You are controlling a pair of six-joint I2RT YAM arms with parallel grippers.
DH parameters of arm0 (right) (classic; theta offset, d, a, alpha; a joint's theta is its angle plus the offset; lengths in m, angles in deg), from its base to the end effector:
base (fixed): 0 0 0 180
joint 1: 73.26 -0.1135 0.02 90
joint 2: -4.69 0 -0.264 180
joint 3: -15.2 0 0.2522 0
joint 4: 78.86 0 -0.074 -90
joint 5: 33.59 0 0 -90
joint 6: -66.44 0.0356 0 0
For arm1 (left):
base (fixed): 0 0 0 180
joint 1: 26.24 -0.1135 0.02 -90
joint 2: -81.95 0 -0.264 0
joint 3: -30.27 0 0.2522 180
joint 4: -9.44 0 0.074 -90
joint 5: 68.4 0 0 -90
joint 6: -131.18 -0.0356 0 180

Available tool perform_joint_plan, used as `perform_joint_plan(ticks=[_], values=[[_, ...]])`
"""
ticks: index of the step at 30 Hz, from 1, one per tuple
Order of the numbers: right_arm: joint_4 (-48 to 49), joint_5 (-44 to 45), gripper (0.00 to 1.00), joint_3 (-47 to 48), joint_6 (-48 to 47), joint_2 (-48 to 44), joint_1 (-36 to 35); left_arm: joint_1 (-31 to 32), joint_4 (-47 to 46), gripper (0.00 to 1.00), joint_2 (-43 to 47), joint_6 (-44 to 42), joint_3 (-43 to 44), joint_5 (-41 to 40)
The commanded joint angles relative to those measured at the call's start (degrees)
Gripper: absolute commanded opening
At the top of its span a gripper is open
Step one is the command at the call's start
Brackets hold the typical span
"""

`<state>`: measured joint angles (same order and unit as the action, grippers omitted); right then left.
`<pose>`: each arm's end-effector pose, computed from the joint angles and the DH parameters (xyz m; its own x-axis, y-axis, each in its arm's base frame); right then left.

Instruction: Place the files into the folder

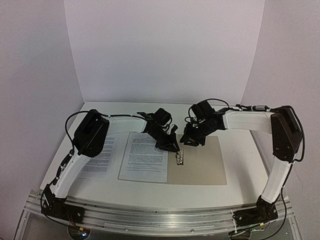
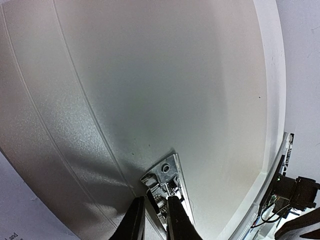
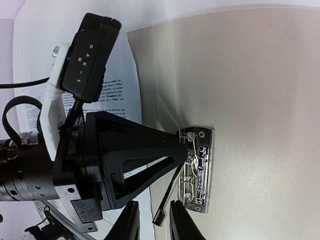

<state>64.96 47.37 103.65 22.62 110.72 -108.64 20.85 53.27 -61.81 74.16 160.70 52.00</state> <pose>0.3211 0.2349 0.2030 -0.9225 0.2188 -0.3179 0.0261 0.8572 0.5143 0.3511 -0.4042 0.1234 -0.9254 0.3060 -0.2235 0.3753 0.6590 -0.6518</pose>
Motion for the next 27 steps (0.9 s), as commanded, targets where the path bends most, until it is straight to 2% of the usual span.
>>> perform_joint_plan(ticks=[1,7,13,17,20,25,27], values=[[-0.9,-0.9,0.23,-1.7,-3.7,-4.0,0.2,-0.1,4.5,0.18,-0.3,-0.5,1.4,-2.4],[-1.0,-5.0,0.21,-7.7,-5.7,-6.6,1.1,0.0,4.0,0.22,1.7,-2.0,3.8,-2.9],[0.4,-12.1,0.02,-13.6,-5.7,-6.3,0.6,-0.9,5.6,0.24,4.2,-10.7,8.8,-9.0],[5.3,-17.1,0.00,-13.6,-4.7,-4.5,-0.3,-3.5,9.2,0.25,7.1,-18.3,9.7,-12.9],[9.2,-18.8,0.00,-14.0,-3.2,-3.1,-0.8,-6.2,11.2,0.24,10.8,-21.8,5.1,-13.4],[14.2,-21.0,0.00,-14.6,-0.2,-0.2,-1.7,-7.8,10.7,0.24,20.1,-23.3,-14.5,-15.3],[14.6,-20.9,0.00,-14.3,0.0,0.3,-1.8,-7.8,10.2,0.24,22.2,-22.2,-19.5,-14.6]])
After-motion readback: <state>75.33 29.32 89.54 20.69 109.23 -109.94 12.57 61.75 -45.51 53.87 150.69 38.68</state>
